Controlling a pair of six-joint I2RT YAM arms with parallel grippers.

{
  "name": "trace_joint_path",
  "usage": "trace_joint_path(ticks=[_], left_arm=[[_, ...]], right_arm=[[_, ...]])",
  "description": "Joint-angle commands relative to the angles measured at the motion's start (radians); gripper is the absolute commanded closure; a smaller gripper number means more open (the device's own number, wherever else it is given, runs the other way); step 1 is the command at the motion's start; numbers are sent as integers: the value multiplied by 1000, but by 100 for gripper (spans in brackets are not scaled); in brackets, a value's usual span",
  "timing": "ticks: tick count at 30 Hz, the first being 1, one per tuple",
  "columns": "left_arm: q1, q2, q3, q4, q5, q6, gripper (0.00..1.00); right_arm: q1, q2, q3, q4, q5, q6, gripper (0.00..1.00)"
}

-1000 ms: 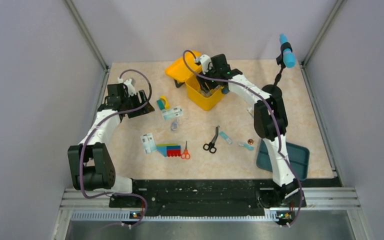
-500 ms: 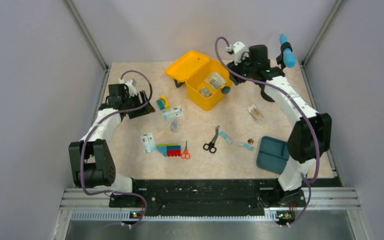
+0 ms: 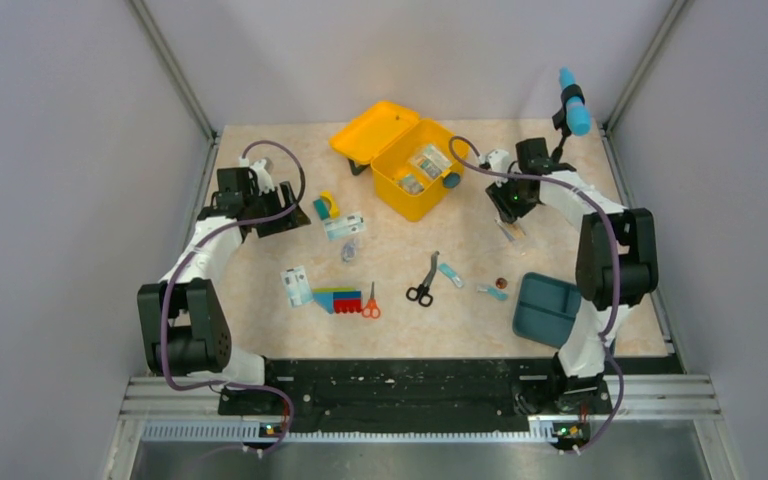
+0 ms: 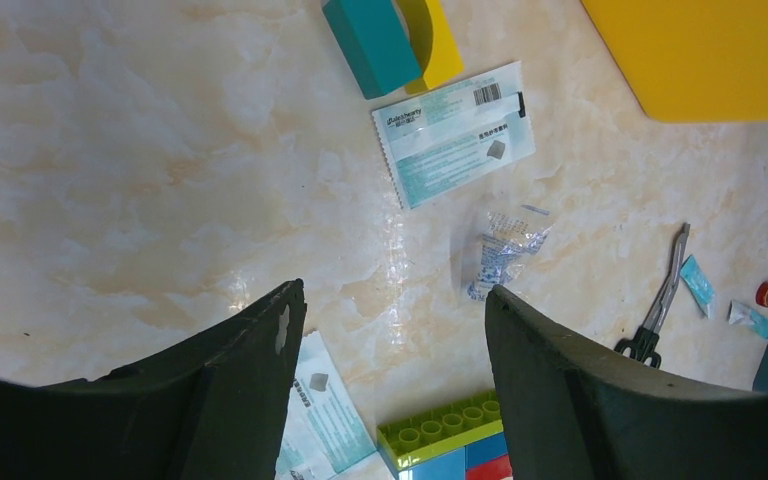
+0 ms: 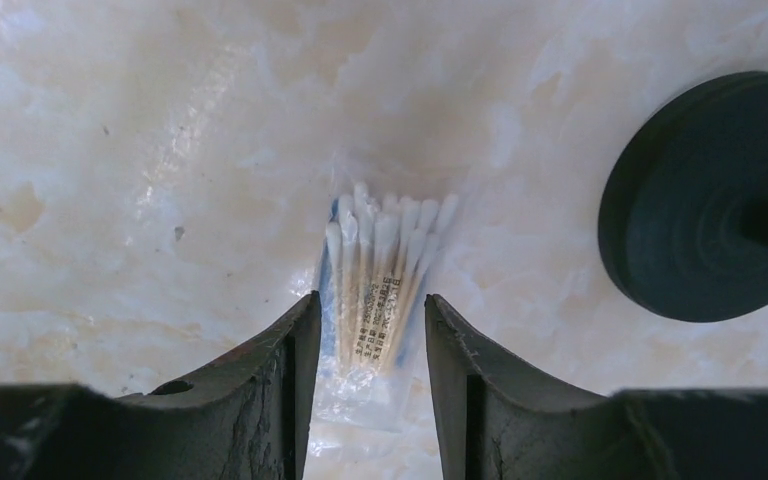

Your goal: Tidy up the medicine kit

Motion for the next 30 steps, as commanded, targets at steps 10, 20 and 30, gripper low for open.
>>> trace_joint_path(ticks=[10, 20, 30], left_arm=[[5, -15, 42, 12, 0, 26, 29], [4, -14, 29, 14, 8, 19, 29], [3, -20, 17, 26, 18, 7, 29]], right_arm=[[-30, 100, 29, -88, 58, -48, 76], [5, -75, 149, -200, -164, -22, 100], [191, 14, 478, -78, -250, 124, 100]])
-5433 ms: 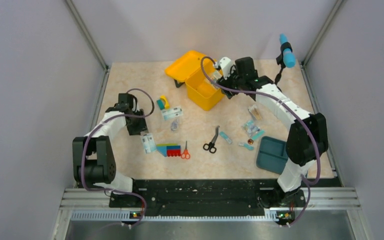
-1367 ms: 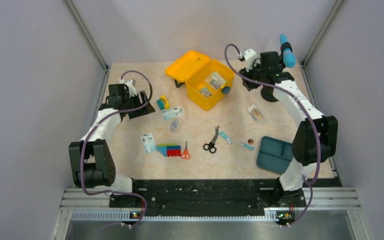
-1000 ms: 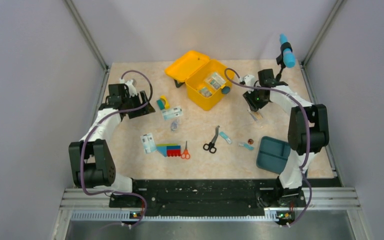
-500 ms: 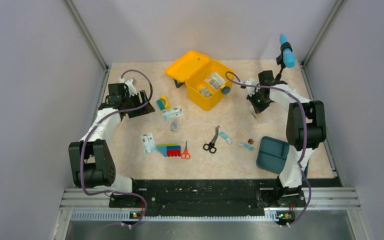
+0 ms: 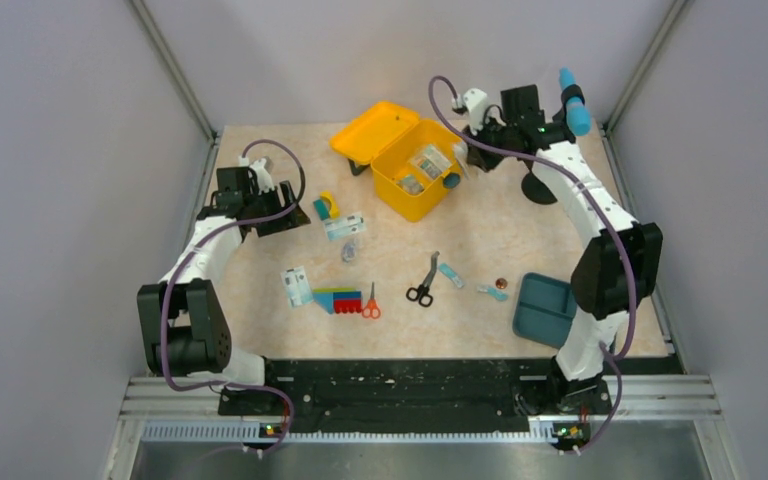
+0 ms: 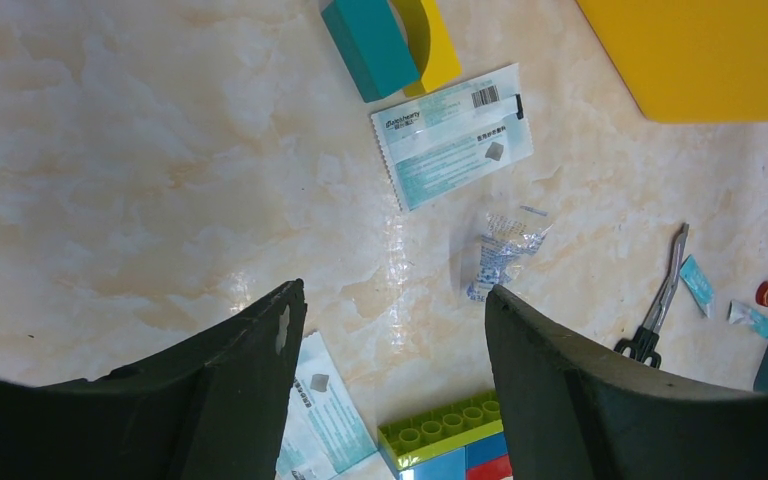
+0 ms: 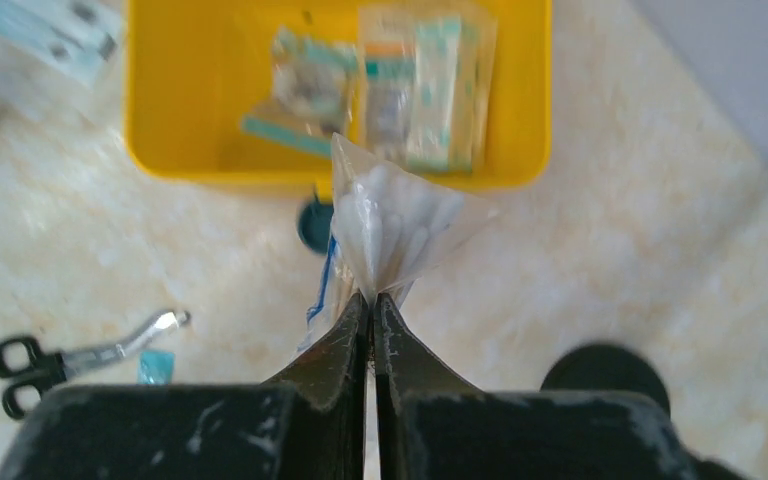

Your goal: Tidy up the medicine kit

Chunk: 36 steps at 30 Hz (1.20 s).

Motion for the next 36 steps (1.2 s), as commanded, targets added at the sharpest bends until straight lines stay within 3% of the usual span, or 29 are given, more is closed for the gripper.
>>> trace_joint_path(ticks=[1, 8, 13, 29, 36], left_arm=[[4, -22, 7, 32, 15, -1, 29], [5, -57, -12, 30, 0, 21, 29], [4, -74, -28, 32, -3, 23, 28], [4, -41, -8, 38, 6, 9, 28], [4, -26, 8, 38, 12, 3, 28]], right_arm=[[93, 95, 190, 61, -64, 73, 100], [174, 319, 445, 63, -70, 91, 100], [220, 424, 533, 53, -45, 98, 100], [233, 443, 497, 0, 38, 139, 89], [233, 438, 471, -1, 42, 142, 89]])
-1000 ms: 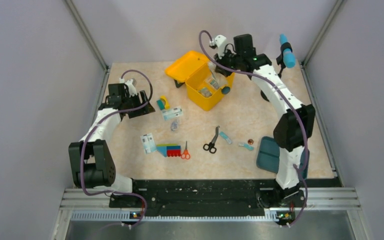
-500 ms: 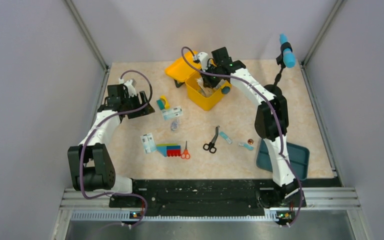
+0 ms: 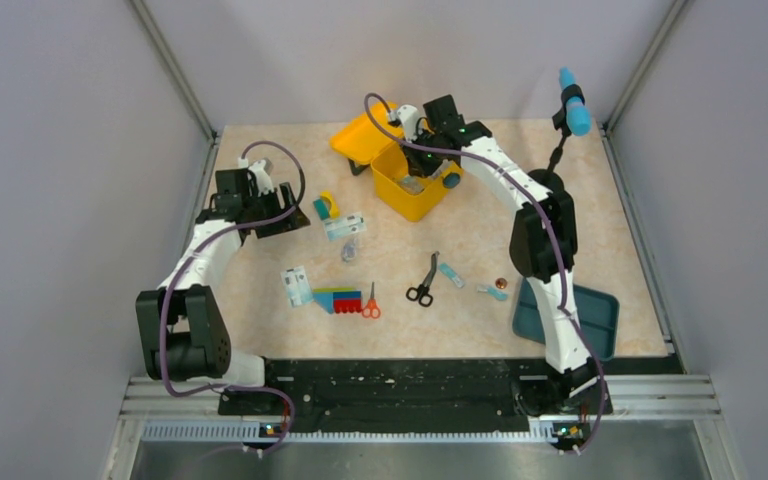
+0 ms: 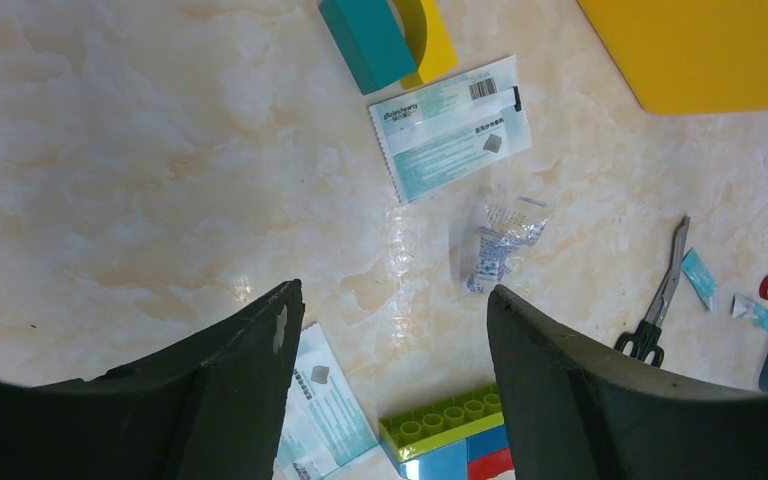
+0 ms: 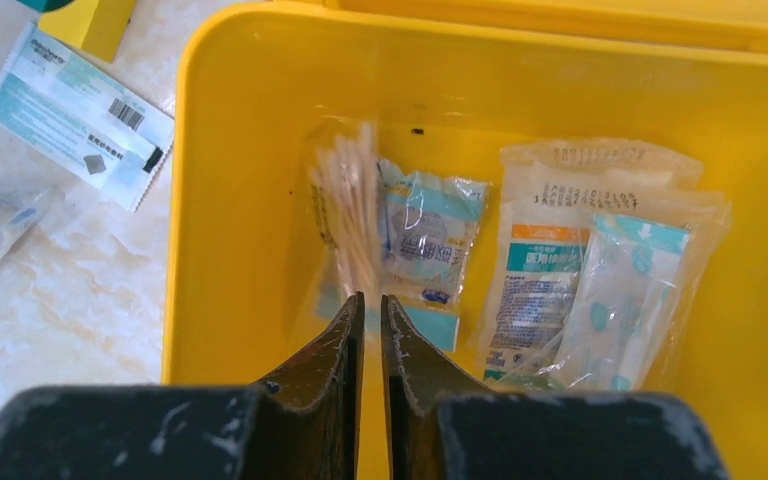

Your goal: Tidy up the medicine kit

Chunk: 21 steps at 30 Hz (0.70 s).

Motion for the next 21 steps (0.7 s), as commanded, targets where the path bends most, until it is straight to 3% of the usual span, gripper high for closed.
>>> trace_joint_path(ticks=[1, 6, 11, 14, 18, 21], left_arm=[[4, 10, 30, 38, 12, -6, 28], [4, 4, 20, 46, 29, -6, 28], [4, 6, 13, 45, 60, -16, 27], [-3, 20, 6, 52, 94, -28, 33], [-72, 63, 25, 69, 96, 3, 39], [-168, 122, 75, 54, 49, 62, 38]], right_arm=[[6, -50, -13, 12, 13, 15, 89], [6, -69, -3, 12, -19, 20, 87], [24, -171, -41, 21, -252, -145, 71], [25, -263, -177, 152, -340, -170, 67], [26, -340, -311, 282, -418, -139, 64], [26, -360, -347, 337, -404, -71, 64]])
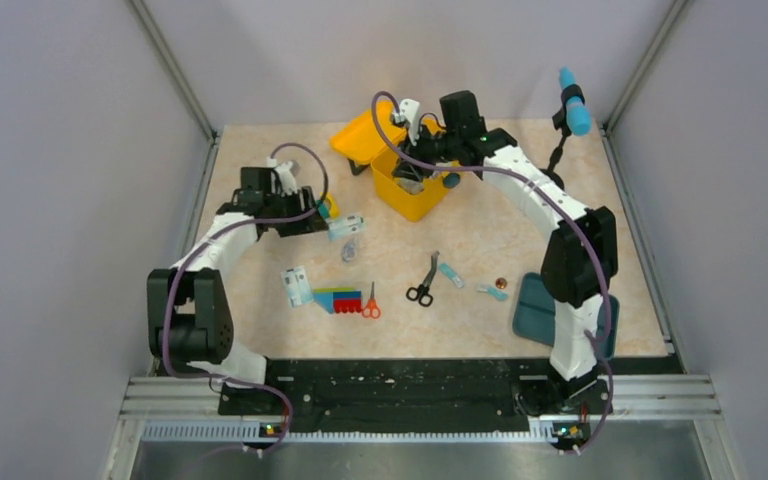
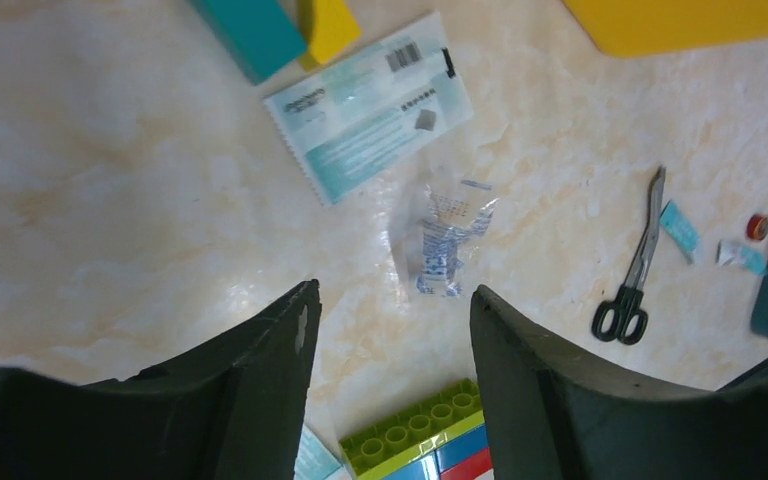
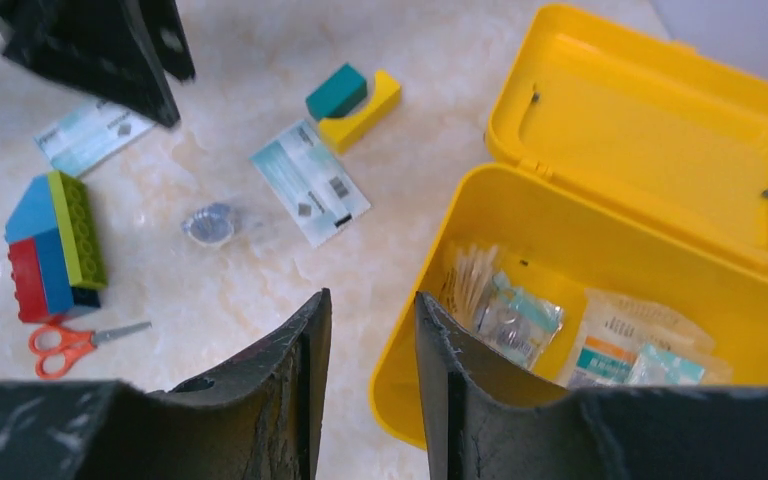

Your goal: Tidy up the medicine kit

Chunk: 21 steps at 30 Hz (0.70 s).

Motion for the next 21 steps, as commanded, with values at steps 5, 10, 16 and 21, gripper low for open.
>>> trace_joint_path(ticks=[5, 10, 16, 21], left_arm=[[-232, 173, 174, -1, -121, 110, 35], [-306, 289, 264, -43, -205, 130, 43], [-360, 385, 354, -103, -278, 152, 49], [-386, 395, 366, -148, -306, 163, 53]], right_arm=[[9, -120, -110, 207, -19, 86, 64], [8, -192, -182, 208, 71, 78, 63], [-4, -276, -244, 210, 102, 87, 63], [-21, -298, -274, 224, 112, 106, 63]])
